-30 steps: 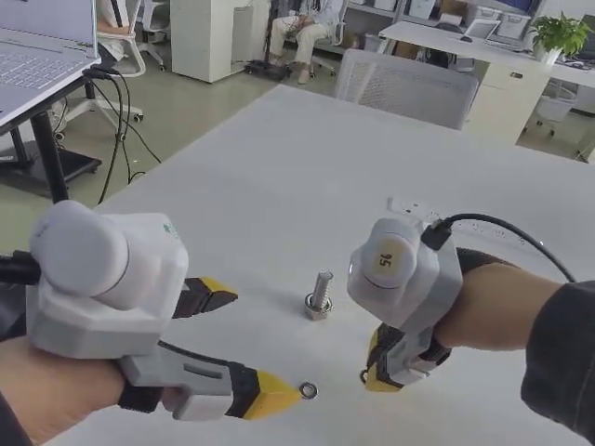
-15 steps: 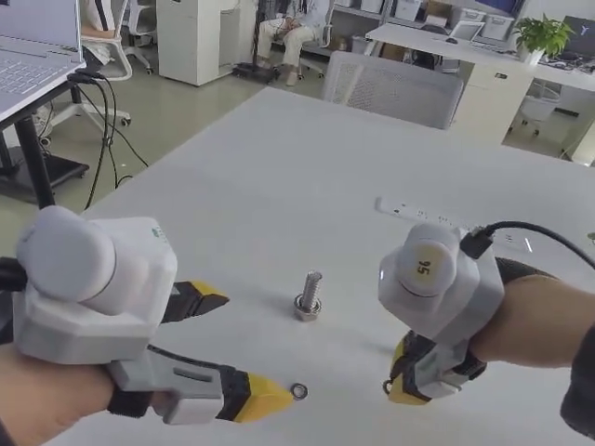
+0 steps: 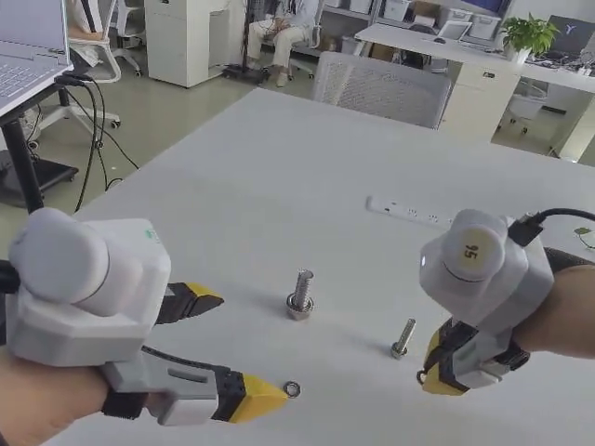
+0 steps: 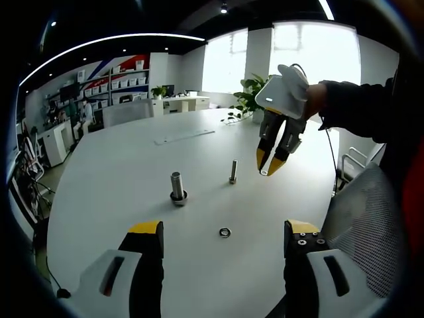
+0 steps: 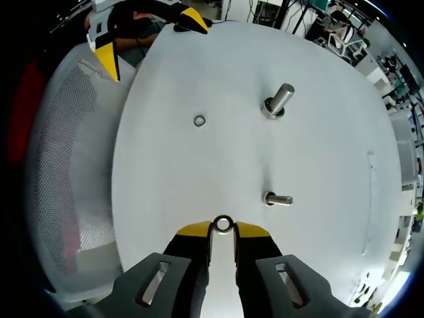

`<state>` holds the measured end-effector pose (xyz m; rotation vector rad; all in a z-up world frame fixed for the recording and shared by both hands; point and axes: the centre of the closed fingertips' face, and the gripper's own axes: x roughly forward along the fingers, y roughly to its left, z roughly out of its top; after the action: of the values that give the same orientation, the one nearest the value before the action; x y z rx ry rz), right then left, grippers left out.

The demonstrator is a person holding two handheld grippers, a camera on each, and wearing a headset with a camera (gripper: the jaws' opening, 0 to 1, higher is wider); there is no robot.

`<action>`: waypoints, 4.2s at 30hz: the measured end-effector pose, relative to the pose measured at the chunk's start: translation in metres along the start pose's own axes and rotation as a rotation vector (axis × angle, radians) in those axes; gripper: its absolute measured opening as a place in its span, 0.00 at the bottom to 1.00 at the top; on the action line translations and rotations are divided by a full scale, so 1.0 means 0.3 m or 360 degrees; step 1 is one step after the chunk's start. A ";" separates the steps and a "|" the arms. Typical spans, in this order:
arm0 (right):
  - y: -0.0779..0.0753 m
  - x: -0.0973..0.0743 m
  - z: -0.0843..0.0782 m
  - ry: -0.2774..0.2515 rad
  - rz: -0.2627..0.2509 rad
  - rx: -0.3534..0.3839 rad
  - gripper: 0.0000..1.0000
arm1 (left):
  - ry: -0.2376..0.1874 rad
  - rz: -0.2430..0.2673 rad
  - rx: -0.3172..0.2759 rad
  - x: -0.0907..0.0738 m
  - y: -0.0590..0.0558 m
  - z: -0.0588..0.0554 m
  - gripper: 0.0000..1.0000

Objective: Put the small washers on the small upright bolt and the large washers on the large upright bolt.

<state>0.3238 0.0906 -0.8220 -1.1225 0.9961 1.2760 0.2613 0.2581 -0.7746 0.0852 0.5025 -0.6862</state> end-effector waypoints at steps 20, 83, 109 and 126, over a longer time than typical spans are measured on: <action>-0.128 -0.072 0.027 -0.0015 -0.0112 0.0002 0.14 | 0.0015 -0.0002 -0.0007 0.002 0.001 -0.008 0.74; -0.196 0.104 0.050 0.0069 0.0023 -0.0046 0.14 | 0.0055 0.0014 -0.0038 0.004 0.013 -0.025 0.73; -0.195 0.170 0.043 0.0079 0.0064 -0.0017 0.15 | 0.0064 0.0026 -0.0045 0.003 0.017 -0.036 0.72; -0.185 0.136 -0.006 0.0034 0.0019 0.0061 0.26 | 0.0059 0.0013 -0.0039 0.001 0.013 -0.032 0.72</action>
<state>0.3817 0.0985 -0.8583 -1.1041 1.0405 1.2515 0.2599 0.2634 -0.7835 0.0770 0.5458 -0.6716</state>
